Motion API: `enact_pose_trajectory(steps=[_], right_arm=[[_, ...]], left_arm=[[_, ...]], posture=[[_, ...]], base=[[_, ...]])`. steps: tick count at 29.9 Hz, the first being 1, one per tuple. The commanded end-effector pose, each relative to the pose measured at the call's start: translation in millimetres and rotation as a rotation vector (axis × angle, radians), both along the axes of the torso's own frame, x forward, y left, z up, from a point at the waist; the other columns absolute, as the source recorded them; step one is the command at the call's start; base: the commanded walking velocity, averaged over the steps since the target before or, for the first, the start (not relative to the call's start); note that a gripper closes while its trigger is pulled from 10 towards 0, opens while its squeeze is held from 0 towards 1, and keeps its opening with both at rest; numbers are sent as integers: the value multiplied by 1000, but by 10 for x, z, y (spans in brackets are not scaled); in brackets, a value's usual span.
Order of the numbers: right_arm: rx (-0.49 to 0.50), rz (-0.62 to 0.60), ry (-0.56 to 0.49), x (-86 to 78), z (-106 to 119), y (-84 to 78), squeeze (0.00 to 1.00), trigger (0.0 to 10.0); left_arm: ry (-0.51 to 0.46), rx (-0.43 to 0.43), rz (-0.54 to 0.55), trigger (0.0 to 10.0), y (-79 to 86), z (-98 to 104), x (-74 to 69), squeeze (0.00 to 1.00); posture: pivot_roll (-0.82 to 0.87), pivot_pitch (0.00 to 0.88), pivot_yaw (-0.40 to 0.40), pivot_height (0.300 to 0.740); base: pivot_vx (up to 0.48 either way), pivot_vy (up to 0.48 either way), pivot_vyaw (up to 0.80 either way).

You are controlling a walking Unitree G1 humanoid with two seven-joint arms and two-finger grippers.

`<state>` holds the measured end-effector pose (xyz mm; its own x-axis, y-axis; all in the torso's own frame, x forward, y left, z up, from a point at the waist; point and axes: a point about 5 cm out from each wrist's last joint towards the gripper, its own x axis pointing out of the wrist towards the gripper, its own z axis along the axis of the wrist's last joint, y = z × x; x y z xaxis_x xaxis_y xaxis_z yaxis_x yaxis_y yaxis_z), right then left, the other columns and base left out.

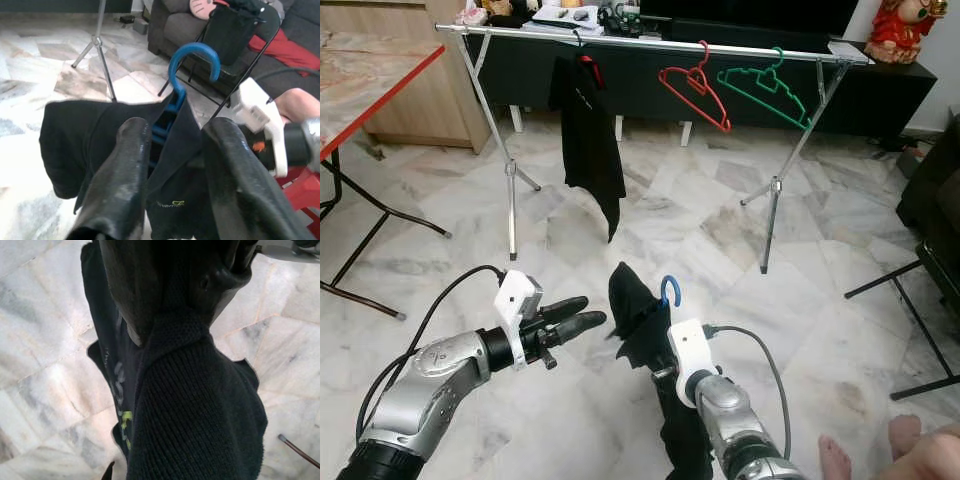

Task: Hang hanger

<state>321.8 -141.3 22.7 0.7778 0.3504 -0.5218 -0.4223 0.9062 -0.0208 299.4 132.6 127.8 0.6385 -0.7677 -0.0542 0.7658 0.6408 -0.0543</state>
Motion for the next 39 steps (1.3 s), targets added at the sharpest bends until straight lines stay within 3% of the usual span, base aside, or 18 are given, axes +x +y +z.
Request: enact_pose_trajectory(steps=[1, 5, 11, 13, 20, 21, 25, 29, 32, 35, 39], right_arm=[[1, 28, -69, 92, 135, -20, 0, 0], [9, 118, -96, 103, 198, -71, 0, 0], [97, 304, -104, 87, 305, -110, 0, 0], [74, 393, -79, 66, 333, -203, 0, 0], [-32, 519, -2, 1, 324, -401, 0, 0], [-95, 583, 39, -48, 302, -488, 0, 0], [-185, 622, 64, -79, 294, -603, 0, 0], [-197, 775, 119, -162, 289, -619, 0, 0], [-192, 889, 174, -226, 267, -584, 0, 0], [-212, 925, 175, -228, 263, -549, 0, 0], [-185, 984, 170, -225, 276, -445, 0, 0]], left_arm=[[-12, 10, -2, 10000, 17, 22, -15, 1000], [-9, 22, 15, 10000, 73, 12, -14, 1000], [-7, 47, 37, 10000, 150, -4, -6, 1000], [-5, 77, 50, 10000, 206, -23, -6, 1000], [8, 146, 58, 10000, 338, -86, -39, 1000], [9, 222, 48, 10000, 413, -137, -75, 0], [30, 275, 5, 10000, 504, -185, -151, 0], [63, 295, -93, 10000, 522, -198, -253, 0], [126, 330, -230, 10000, 476, -276, -367, 0], [154, 391, -272, 10000, 458, -373, -385, 0], [191, 407, -310, 10000, 418, -461, -383, 0]], posture=[[-9, 119, -53, 740], [-9, 124, -53, 740], [-9, 126, -49, 740], [-11, 125, -48, 740], [-13, 124, -48, 740], [-9, 124, -49, 740], [-2, 124, -53, 740], [6, 118, -55, 740], [9, 117, -62, 740], [21, 115, -85, 740], [41, 110, -109, 740]], base=[[0, 0, 0], [0, 0, 0], [0, 0, 0], [0, 0, 0], [0, 0, 0], [0, 0, 0], [0, 0, 0], [0, 0, 0], [0, 0, 0], [0, 0, 0], [0, 0, 0]])
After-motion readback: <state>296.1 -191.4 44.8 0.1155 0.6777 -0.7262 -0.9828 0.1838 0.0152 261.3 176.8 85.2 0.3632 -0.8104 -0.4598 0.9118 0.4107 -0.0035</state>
